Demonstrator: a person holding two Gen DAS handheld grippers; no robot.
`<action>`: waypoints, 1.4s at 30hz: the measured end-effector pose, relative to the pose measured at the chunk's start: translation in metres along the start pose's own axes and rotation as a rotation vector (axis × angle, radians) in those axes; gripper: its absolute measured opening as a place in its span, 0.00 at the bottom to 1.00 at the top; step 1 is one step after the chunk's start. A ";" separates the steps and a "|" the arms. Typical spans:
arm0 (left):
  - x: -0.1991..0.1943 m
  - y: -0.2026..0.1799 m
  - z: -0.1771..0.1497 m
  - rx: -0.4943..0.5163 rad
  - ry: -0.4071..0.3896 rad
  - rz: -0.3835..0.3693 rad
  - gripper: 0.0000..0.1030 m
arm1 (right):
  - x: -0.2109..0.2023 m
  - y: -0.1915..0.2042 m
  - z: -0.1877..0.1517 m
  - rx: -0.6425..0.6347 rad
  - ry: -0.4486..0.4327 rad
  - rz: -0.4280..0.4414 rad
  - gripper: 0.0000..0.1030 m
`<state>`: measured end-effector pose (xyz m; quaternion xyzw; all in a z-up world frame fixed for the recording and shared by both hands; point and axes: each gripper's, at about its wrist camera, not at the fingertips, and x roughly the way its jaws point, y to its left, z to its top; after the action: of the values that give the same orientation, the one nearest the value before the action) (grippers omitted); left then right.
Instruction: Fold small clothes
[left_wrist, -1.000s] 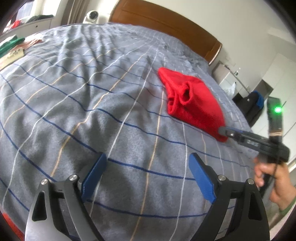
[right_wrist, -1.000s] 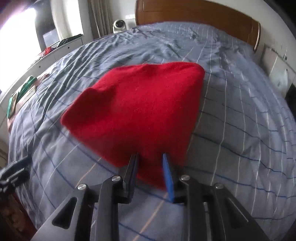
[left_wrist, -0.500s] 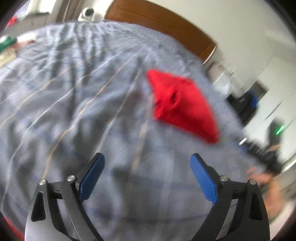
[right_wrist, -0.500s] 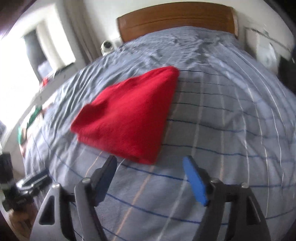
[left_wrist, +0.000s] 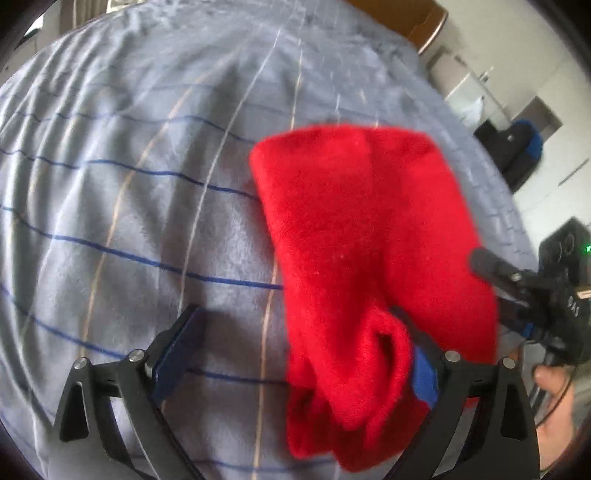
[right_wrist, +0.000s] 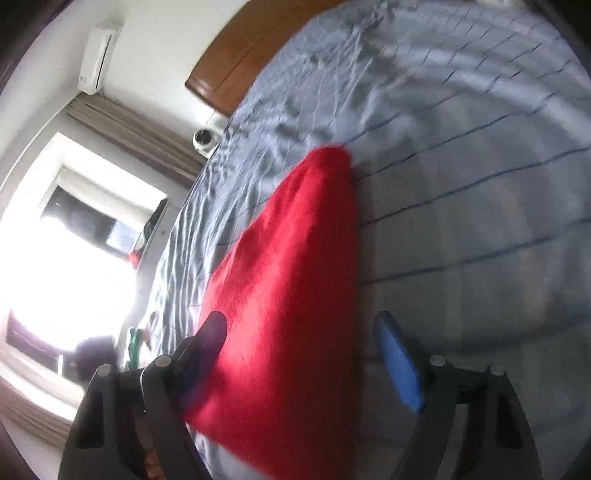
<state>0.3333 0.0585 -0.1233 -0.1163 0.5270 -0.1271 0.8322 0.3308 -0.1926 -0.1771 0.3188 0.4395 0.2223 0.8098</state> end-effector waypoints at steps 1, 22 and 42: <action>0.000 -0.002 -0.001 0.008 -0.011 0.009 0.95 | 0.011 0.002 -0.001 -0.013 0.023 -0.027 0.78; -0.078 -0.033 -0.002 0.128 -0.094 -0.033 0.30 | -0.048 0.161 -0.034 -0.659 -0.294 -0.356 0.31; -0.193 -0.081 -0.204 0.141 -0.387 0.348 1.00 | -0.179 0.118 -0.225 -0.612 -0.214 -0.523 1.00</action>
<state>0.0611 0.0351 -0.0184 0.0121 0.3598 0.0061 0.9329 0.0368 -0.1528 -0.0837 -0.0378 0.3327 0.0951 0.9375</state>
